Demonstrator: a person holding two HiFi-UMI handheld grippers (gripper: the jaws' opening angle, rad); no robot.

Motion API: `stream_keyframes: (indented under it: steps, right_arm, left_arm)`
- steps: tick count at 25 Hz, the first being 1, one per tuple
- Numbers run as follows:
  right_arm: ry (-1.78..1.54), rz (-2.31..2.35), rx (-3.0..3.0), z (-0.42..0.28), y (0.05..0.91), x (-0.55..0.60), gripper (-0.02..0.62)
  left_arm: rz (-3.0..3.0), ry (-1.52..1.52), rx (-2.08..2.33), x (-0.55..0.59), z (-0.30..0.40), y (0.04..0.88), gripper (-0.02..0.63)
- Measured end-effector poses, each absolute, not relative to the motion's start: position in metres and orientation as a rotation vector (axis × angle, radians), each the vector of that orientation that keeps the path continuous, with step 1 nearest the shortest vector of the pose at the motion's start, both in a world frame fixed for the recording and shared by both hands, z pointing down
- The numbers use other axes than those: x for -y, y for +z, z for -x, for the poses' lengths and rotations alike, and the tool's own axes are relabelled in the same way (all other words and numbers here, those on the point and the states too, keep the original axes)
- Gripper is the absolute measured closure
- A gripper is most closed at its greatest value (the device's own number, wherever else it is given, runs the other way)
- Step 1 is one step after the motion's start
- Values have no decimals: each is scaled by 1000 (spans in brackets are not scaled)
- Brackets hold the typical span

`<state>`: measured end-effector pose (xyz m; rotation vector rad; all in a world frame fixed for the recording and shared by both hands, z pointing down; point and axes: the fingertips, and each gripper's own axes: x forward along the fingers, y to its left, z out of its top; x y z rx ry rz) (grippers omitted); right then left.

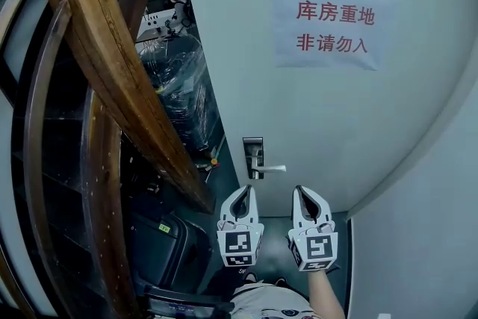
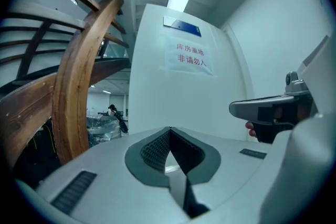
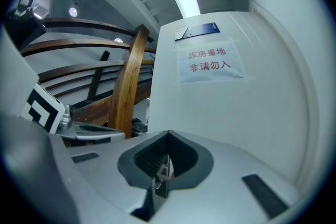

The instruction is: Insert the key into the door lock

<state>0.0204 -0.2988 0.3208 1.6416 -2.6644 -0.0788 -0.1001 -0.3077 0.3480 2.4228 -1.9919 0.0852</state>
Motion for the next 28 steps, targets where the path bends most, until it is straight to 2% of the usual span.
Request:
stream_keyframes:
  steps: [28]
  right_arm:
    - [-108, -1611, 2678, -19, 319, 308, 591]
  left_arm:
    - [-2406, 107, 1993, 316, 100, 349, 603]
